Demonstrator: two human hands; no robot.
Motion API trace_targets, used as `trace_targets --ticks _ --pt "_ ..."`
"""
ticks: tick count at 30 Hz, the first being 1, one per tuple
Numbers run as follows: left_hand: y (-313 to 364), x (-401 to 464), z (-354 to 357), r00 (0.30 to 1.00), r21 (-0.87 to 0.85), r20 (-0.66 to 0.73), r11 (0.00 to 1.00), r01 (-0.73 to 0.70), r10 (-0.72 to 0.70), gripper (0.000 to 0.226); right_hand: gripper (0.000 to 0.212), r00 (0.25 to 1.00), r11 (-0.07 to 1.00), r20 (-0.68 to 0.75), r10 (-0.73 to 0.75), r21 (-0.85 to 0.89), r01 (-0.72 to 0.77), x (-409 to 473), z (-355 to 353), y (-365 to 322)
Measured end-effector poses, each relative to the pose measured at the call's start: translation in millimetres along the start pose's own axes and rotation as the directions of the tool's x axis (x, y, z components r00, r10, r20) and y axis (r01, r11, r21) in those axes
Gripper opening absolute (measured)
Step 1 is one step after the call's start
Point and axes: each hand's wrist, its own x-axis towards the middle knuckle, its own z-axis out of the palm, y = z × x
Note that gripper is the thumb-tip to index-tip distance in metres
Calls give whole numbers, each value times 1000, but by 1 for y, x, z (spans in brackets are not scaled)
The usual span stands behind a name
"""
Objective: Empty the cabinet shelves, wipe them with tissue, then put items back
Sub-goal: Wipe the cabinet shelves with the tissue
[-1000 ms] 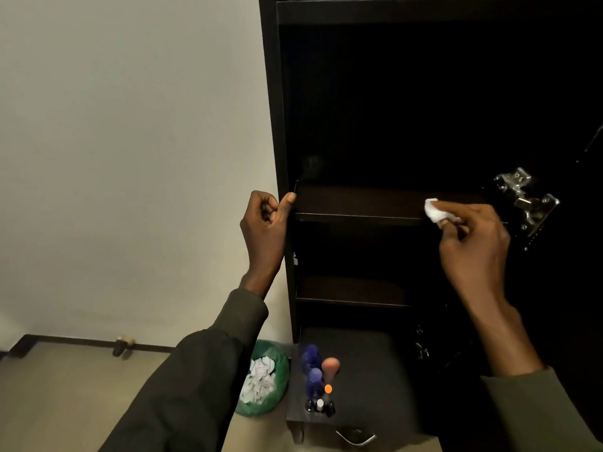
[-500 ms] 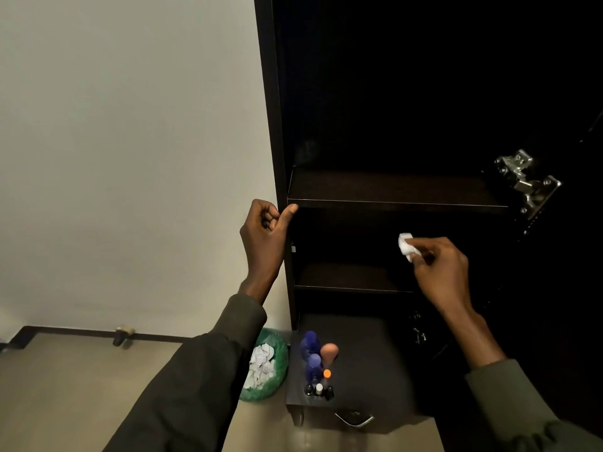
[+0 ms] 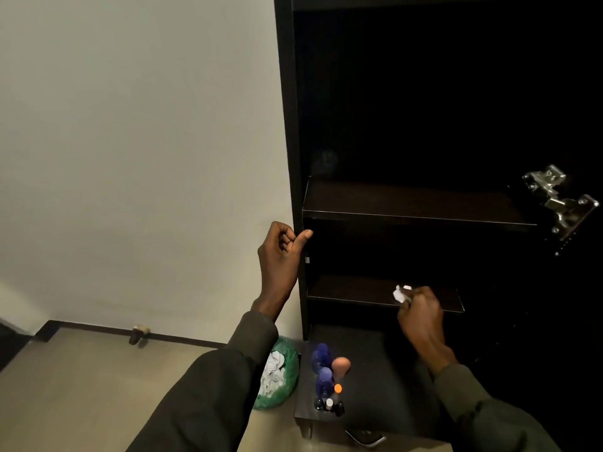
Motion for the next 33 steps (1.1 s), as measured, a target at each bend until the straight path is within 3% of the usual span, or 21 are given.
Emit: trace_targets --ticks 5,9,11,15,19,23,27,29,33 --pt "-3 -2 2 1000 -8 -19 1000 21 -21 30 28 977 982 113 -183 60 177 -14 51 -49" --pt "-5 -4 4 999 1 -28 1000 19 -19 30 33 900 928 255 -354 217 304 -36 76 -84" --pt "-6 -4 3 1000 -4 -22 1000 20 -20 29 34 914 919 264 -307 332 213 -40 74 -89" --pt "-11 -3 0 999 -19 -12 999 41 -41 30 30 993 894 91 -74 447 26 -9 41 -80" --pt "-13 -5 2 999 -30 -1 999 43 -43 27 26 989 932 -27 146 338 -128 36 1 -46" --pt "-15 -5 3 999 -32 10 999 40 -40 27 30 964 949 40 262 169 -265 61 0 -28" --pt "-19 -5 6 999 -43 -9 998 51 -52 28 28 987 989 97 125 64 -132 49 21 -54" --pt "-19 -6 7 998 -52 -17 997 58 -59 28 26 987 996 146 -65 64 56 36 40 -75" --pt "-17 -6 6 999 -54 -8 997 53 -54 30 38 865 888 202 -460 121 444 10 78 -109"
